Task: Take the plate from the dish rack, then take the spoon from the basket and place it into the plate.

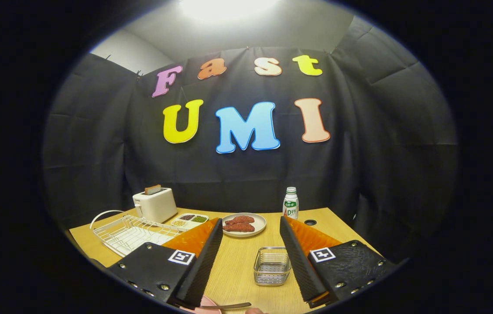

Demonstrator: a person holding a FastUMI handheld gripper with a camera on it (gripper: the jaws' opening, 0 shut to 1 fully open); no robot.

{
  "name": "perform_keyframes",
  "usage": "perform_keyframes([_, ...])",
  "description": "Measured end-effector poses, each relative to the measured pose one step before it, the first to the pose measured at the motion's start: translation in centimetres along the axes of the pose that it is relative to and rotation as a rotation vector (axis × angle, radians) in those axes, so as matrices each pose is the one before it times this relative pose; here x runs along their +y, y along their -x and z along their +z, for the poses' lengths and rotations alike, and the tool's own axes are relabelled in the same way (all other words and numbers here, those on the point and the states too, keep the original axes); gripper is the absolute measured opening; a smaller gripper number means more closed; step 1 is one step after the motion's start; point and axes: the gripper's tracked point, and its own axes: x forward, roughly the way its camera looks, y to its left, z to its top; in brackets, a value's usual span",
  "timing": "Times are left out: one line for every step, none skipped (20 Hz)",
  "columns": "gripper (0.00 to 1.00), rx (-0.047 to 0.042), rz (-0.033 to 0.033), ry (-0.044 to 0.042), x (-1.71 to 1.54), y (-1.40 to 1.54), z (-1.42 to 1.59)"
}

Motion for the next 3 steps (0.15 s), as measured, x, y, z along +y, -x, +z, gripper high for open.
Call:
perform_keyframes([0.81,-0.00329,0.00155,0.00037,-0.015,0.052,-0.039])
perform_keyframes([0.81,-0.00333,-0.00361,0.00491,-0.232,0.000,0.110])
perform_keyframes([0.81,-0.00584,-0.00196,0.00392,-0.269,0.143,-0.002])
